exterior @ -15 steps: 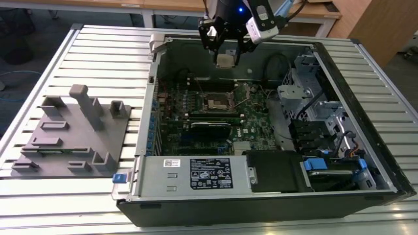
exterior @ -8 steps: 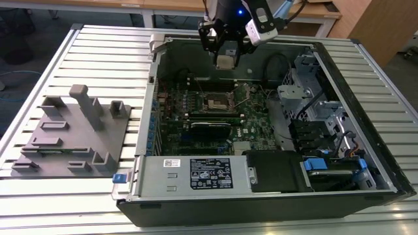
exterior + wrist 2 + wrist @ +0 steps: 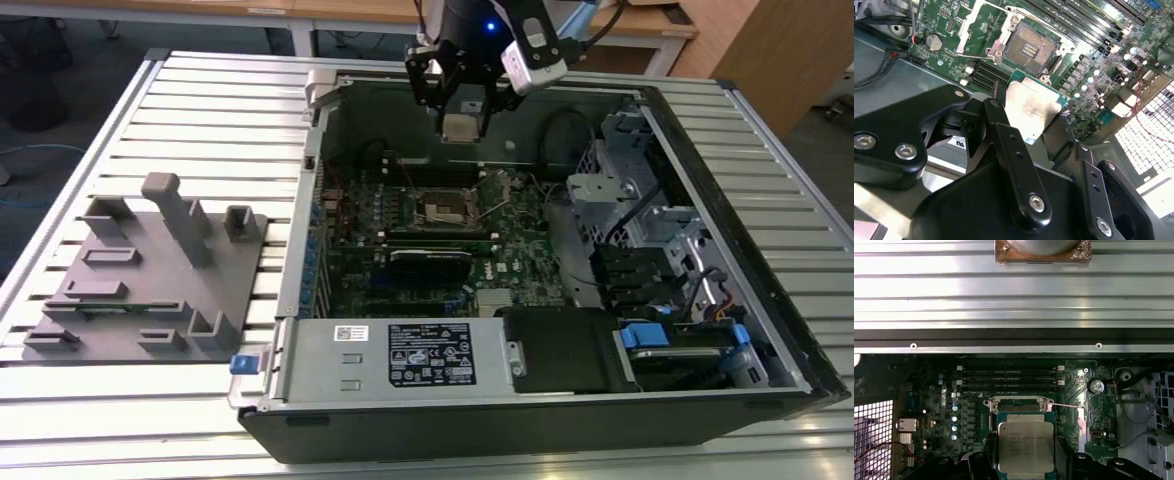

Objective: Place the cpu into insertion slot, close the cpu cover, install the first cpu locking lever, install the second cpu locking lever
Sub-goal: 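Place the cpu into insertion slot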

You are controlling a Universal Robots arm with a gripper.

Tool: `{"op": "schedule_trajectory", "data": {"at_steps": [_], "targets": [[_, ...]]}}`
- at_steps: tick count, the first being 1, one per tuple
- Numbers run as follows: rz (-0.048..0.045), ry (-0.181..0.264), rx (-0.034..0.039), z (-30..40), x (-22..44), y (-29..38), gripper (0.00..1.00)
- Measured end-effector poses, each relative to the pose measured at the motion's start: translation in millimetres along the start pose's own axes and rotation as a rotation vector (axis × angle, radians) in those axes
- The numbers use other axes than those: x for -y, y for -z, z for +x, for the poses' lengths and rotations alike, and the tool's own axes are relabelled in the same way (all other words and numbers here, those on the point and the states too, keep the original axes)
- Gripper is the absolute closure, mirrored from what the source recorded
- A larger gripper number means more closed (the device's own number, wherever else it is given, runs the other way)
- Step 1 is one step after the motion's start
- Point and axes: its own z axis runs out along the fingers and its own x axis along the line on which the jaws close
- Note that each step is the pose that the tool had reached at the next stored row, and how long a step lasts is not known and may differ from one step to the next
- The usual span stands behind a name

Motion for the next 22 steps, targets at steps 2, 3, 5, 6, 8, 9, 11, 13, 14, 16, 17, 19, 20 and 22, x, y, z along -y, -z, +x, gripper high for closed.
{"op": "schedule_trajectory", "data": {"at_steps": [2, 3, 5, 6, 8, 9, 11, 13, 14, 16, 17, 19, 20, 22], "targets": [[-0.0002, 0.000, 0.0014, 0.0, 0.0, -0.5, 0.46], [-0.0004, 0.000, 0.0037, 0.0, 0.1, -1.2, 0.46], [-0.0002, 0.001, 0.0088, 0.0, 0.2, -2.7, 0.46], [-0.0003, 0.001, 0.0115, 0.0, 0.3, -3.6, 0.46], [-0.0003, 0.002, 0.0158, -0.1, 0.5, -5.0, 0.46], [-0.0003, 0.002, 0.0172, -0.1, 0.5, -5.6, 0.46], [-0.0004, 0.002, 0.0192, -0.1, 0.9, -6.9, 0.46], [-0.0003, 0.003, 0.0196, 0.1, 1.7, -7.9, 0.46], [-0.0002, 0.004, 0.0196, 0.3, 2.1, -8.2, 0.46], [-0.0004, 0.005, 0.0197, 0.9, 3.0, -9.0, 0.46], [-0.0004, 0.005, 0.0196, 1.2, 3.6, -9.3, 0.46], [-0.0005, 0.006, 0.0196, 1.7, 4.6, -10.0, 0.46], [-0.0003, 0.006, 0.0195, 2.1, 5.2, -10.5, 0.46], [-0.0004, 0.006, 0.0195, 2.7, 5.5, -11.2, 0.46]]}}
